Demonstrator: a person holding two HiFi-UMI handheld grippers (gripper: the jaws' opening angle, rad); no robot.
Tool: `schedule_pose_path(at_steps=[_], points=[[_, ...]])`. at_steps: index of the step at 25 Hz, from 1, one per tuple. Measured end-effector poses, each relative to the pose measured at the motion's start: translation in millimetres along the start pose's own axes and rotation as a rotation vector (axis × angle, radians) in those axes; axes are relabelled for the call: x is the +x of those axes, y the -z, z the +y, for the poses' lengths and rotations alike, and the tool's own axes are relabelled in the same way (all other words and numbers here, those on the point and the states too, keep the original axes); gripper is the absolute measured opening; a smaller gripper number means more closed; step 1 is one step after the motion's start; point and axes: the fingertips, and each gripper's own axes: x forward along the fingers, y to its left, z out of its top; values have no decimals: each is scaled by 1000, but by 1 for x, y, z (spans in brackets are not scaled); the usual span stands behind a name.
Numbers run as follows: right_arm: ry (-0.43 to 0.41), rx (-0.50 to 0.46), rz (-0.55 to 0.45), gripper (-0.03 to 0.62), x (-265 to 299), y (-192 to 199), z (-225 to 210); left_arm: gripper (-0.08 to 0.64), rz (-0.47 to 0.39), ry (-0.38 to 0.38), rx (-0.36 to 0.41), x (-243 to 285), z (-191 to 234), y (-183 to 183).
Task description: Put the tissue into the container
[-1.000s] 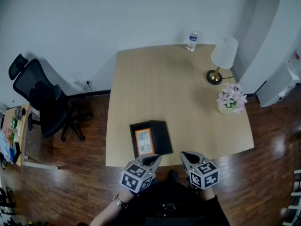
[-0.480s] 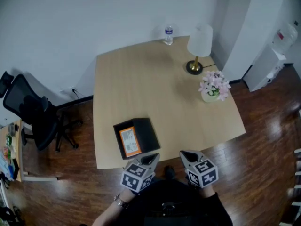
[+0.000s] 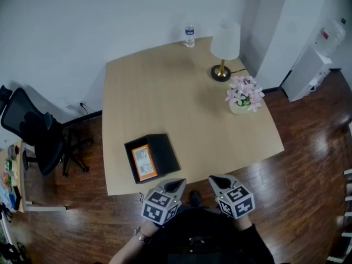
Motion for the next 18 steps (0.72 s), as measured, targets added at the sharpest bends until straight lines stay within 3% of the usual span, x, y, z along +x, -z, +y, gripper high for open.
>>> schedule_pose_path(at_steps=[18], points=[[-37, 5, 4, 0, -2, 1, -4, 0, 15, -7, 14, 7, -7, -2]])
